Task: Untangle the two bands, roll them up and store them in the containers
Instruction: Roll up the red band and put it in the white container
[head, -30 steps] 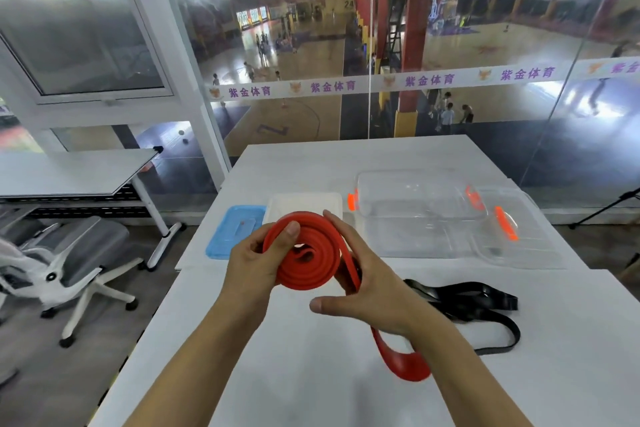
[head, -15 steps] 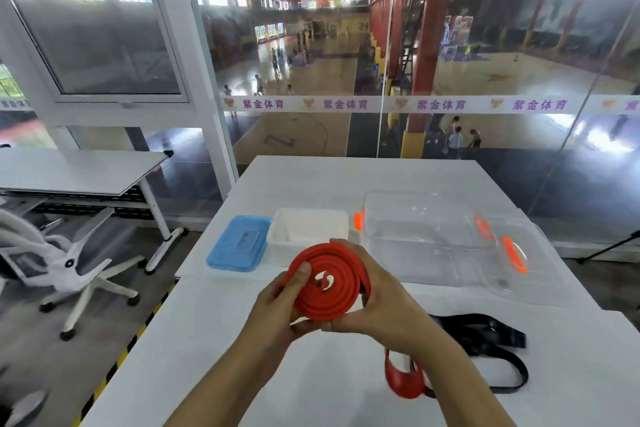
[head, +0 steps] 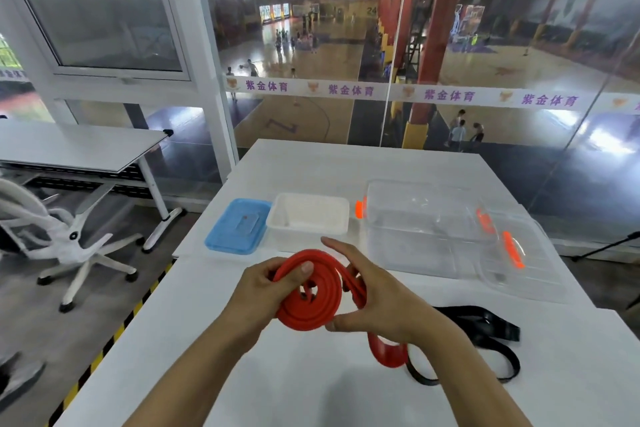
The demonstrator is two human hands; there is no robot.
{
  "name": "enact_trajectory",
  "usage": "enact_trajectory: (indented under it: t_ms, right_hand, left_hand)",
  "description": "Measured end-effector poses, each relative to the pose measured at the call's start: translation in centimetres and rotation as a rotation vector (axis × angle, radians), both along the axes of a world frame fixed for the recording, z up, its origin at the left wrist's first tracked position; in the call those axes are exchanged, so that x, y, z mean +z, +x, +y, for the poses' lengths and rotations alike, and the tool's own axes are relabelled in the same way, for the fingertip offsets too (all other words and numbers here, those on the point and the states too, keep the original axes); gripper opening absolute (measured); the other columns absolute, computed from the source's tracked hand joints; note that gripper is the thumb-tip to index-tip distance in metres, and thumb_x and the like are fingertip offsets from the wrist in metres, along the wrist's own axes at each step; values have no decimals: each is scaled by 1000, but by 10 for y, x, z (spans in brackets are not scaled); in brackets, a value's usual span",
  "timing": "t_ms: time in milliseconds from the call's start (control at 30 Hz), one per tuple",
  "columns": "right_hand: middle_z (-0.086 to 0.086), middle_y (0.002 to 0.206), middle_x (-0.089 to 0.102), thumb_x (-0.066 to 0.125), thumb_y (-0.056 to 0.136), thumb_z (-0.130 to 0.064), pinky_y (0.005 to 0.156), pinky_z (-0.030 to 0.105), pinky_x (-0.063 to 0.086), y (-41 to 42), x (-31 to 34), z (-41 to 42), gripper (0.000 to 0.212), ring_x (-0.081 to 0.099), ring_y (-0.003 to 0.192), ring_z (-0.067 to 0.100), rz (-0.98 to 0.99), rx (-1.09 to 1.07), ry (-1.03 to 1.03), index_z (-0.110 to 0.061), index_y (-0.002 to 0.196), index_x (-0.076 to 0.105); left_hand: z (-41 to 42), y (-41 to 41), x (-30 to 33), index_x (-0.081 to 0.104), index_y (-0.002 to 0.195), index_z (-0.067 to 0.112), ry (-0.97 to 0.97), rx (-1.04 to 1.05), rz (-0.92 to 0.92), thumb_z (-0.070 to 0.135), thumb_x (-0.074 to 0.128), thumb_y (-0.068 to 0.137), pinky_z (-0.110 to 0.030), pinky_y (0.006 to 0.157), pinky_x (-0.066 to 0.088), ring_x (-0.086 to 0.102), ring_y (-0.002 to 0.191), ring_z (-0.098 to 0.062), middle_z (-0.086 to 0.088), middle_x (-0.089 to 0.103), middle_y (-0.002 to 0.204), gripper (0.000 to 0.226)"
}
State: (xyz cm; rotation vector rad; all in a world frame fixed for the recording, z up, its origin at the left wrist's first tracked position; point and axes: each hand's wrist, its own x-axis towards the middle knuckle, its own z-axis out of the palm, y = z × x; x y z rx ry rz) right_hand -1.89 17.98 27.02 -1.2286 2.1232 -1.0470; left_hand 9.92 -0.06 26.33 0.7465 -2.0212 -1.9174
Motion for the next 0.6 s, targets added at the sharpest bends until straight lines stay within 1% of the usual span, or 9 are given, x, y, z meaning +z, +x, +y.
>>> enact_trajectory:
  t_ms: [67, 100, 167, 267, 367, 400, 467, 533, 600]
  right_hand:
    - [-35, 119, 58, 90, 75, -29, 92, 17, 49, 4, -10, -3, 102, 60, 101, -2, -50, -33, -17, -67, 146, 27]
    - [-30, 126, 60, 88, 76, -28, 96, 24, 52, 6, -17, -6, 100, 62, 104, 2, -80, -47, -37, -66, 146, 28]
    - [-26, 134, 59, 86, 77, -28, 99, 32, 55, 15, -35, -13, 101, 64, 108, 7, -146, -74, -65, -65, 149, 25]
    - [-24, 139, 52, 85, 75, -33, 100, 35, 56, 27, -65, -25, 107, 61, 117, 9, -216, -134, -104, -66, 151, 17]
    - [-23, 140, 47, 82, 75, -42, 95, 30, 58, 40, -93, -39, 104, 60, 119, 8, -314, -200, -129, -66, 151, 15]
    - [-22, 142, 47, 80, 77, -49, 92, 27, 59, 43, -102, -44, 99, 59, 120, 7, -352, -228, -141, -64, 151, 17]
    - [-19, 143, 50, 71, 86, -59, 83, 18, 56, 44, -118, -55, 81, 57, 123, 7, -447, -321, -158, -60, 151, 24]
    - [-17, 142, 53, 66, 95, -52, 84, 11, 51, 44, -132, -64, 65, 57, 125, 4, -487, -408, -152, -51, 151, 33]
    - [-16, 135, 59, 70, 95, -41, 87, 13, 49, 45, -150, -72, 62, 61, 119, 1, -499, -477, -106, -42, 148, 38]
  left_hand:
    - [0, -2, -14, 79, 97, 21, 100, 123, -6, 56, 84, 66, -49, 85, 63, 77, 94, -28, -4, 81, 92, 47]
    - [0, -3, -20, 79, 96, 21, 125, 166, -7, 57, 83, 63, -52, 85, 63, 77, 94, -30, -5, 81, 92, 49]
    - [1, -6, -29, 79, 95, 20, 142, 234, -22, 58, 87, 63, -52, 84, 63, 77, 92, -30, -6, 81, 90, 50]
    - [4, -10, -50, 76, 96, 17, 189, 364, -47, 50, 81, 76, -48, 84, 64, 77, 90, -29, -9, 80, 92, 39]
    - [2, -12, -75, 74, 96, 14, 281, 465, -51, 47, 76, 85, -41, 78, 64, 77, 87, -28, -10, 80, 92, 34]
    - [3, -14, -83, 73, 97, 15, 294, 472, -58, 48, 74, 86, -40, 77, 64, 76, 88, -27, -9, 79, 94, 35]
    - [4, -16, -102, 69, 102, 17, 295, 467, -84, 52, 70, 88, -43, 83, 63, 74, 91, -25, -8, 76, 100, 37]
    - [6, -15, -123, 64, 109, 16, 302, 452, -128, 57, 67, 88, -45, 88, 63, 73, 94, -24, -7, 74, 105, 46]
    - [7, -12, -145, 64, 115, 14, 340, 418, -168, 67, 66, 83, -46, 90, 62, 76, 97, -25, -8, 76, 107, 62]
